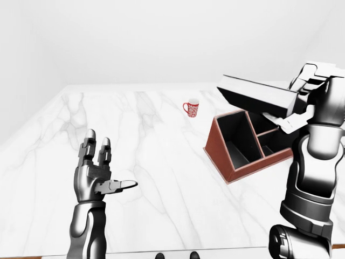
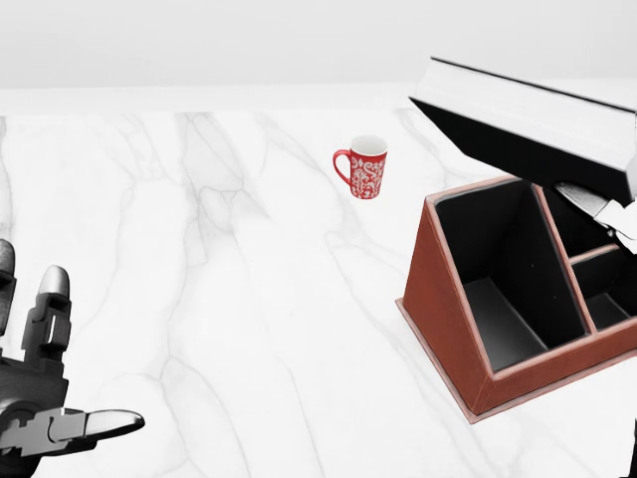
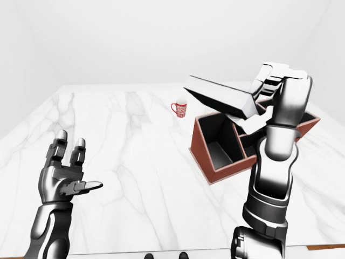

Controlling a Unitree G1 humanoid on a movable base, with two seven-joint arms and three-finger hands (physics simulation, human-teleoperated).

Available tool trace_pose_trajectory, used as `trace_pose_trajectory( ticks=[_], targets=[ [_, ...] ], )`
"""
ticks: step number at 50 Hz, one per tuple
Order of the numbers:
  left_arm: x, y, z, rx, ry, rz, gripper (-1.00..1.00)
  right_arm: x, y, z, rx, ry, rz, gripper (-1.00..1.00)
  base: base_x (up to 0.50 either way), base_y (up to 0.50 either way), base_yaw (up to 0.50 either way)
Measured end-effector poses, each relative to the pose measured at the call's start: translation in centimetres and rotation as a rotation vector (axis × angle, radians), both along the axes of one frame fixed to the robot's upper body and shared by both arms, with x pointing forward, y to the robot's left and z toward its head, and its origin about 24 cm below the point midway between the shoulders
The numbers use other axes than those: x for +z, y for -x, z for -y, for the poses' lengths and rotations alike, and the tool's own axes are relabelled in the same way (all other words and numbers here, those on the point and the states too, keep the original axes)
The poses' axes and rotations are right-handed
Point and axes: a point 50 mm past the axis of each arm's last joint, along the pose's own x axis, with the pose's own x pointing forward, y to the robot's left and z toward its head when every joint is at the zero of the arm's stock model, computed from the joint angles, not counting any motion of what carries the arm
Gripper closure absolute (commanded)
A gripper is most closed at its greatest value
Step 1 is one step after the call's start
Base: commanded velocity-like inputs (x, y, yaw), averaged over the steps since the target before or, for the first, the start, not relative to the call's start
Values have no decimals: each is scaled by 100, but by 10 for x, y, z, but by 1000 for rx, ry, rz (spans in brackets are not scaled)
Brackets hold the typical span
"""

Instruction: Pick up the book and place it in the left compartment of the caddy.

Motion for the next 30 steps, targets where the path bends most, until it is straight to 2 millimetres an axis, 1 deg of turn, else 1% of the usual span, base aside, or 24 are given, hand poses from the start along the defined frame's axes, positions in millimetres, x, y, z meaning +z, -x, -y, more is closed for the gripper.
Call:
trace_pose_trajectory(
  ticks=[7, 12, 21, 30],
  targets=[
    [0, -1, 0, 0, -2, -2, -100, -22, 1, 20, -104, -185, 0, 100, 0, 0, 0],
    [-2, -1, 0, 0, -4, -5, -100, -41, 1, 29, -174, -274, -30, 100, 0, 0, 0],
    [0, -1, 1, -1, -7, -8, -100, -75, -3, 37, -270, -382, -121, 100, 0, 0, 0],
    [0, -1, 1, -1, -9, -10, -100, -107, -7, 42, -350, -437, -225, 100, 0, 0, 0]
  ],
)
